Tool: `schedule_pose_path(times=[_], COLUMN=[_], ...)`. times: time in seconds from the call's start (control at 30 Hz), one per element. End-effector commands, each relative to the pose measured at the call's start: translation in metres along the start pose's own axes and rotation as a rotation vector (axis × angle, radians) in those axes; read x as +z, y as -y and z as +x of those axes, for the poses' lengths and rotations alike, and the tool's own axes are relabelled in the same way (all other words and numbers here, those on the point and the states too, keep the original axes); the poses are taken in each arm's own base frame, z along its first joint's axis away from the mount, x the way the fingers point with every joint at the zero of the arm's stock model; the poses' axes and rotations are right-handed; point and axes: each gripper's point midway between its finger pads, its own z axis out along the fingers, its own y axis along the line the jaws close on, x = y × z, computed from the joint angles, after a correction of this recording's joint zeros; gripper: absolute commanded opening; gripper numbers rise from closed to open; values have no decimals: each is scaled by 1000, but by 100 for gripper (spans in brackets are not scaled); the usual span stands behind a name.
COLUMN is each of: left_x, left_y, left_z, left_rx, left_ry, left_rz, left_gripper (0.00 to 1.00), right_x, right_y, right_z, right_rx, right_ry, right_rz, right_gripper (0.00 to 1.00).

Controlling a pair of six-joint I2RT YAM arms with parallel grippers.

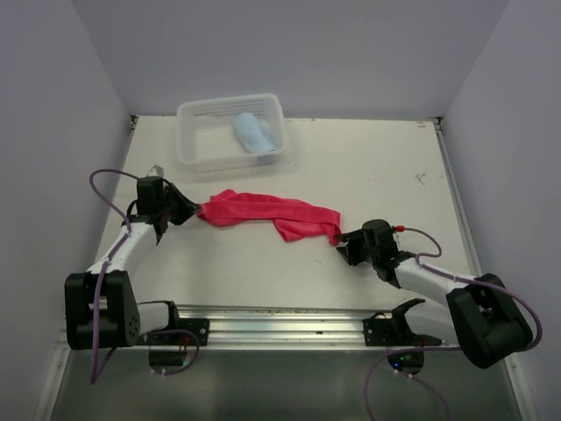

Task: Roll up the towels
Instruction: Flatten the towel

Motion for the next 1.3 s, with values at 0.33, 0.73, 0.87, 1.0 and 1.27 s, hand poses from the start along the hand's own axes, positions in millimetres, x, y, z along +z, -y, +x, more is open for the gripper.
schedule_pose_path(times=[0.33,0.73,0.87,1.0,1.27], left_x=[1,0,-6,-19,-52], left_y=[6,9,20,42,76], left_z=[-6,-9,-21,-57,-123], left_rx=[30,37,53,43,-35], left_ry=[19,23,34,102,210], left_rz=[44,49,54,79,164], left_gripper=[0,0,0,0,0], right_x=[17,6,-11,-13,-35], right_y=[4,-1,-51,-91,-126], right_z=[12,-2,-8,-12,-68], right_rx=[6,-117,-351,-586,-1062], right_ry=[-11,64,78,-28,113], right_rz=[18,34,-26,-36,147], right_gripper=[42,0,0,0,0])
